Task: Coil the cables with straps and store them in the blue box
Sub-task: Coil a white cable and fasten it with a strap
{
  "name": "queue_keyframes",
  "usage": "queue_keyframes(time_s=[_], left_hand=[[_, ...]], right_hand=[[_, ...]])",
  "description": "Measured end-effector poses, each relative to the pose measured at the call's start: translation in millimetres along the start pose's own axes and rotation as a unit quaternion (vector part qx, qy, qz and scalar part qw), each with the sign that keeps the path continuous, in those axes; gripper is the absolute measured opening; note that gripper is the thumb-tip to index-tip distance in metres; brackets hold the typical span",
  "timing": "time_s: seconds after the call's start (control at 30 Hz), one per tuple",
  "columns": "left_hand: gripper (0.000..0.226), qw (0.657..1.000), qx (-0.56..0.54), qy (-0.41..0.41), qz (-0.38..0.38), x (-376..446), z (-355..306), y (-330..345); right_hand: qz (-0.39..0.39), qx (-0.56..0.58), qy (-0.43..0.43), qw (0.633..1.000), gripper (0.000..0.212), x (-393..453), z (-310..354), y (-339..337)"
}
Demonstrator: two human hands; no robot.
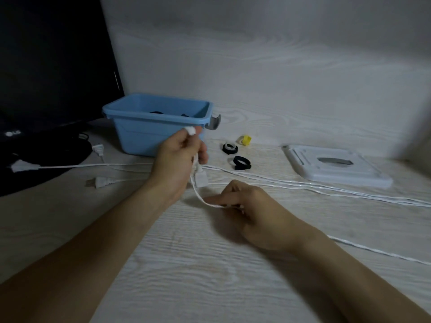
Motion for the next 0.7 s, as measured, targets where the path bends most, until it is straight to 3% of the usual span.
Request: queue_keyframes(time_s=[0.1, 0.2, 0.33, 0.43, 0.57, 0.7], left_hand=[[0.025, 0.966, 0.216, 0.051, 0.135, -10, 4, 11], [0.02, 0.932, 0.289, 0.037, 0.215, -19, 12, 20], [0.04, 0.951, 0.21, -0.038, 0.223, -23, 10, 24], [0.057, 0.928, 0.215, -0.076, 0.295, -30, 9, 28], [0.048, 0.909, 0.253, -0.106, 0.313, -30, 11, 28], [0.049, 0.936, 0.122, -0.183, 0.275, -27, 13, 25]], right_hand=[[-0.092, 0.014, -0.011, 0.996, 0.044, 0, 2, -14], [-0.217, 0.015, 0.005, 0.976, 0.026, -4, -2, -36], [-0.307, 0.053, 0.015, 0.95, 0.015, -8, -9, -52], [-0.321, 0.053, 0.034, 0.945, 0.014, -9, -12, -53], [-0.312, 0.065, 0.048, 0.947, 0.012, -8, -16, -50], [-0.299, 0.062, 0.05, 0.951, 0.009, -7, -16, -49]])
Point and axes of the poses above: each hand's wrist, its own x-axis towards the middle knuckle, its own y-axis out of the palm, z = x × y, the point moved 5 cm from there along x, towards the middle knuckle, and after that the axes turned 4 degrees about -x, right-handed, at the moved point
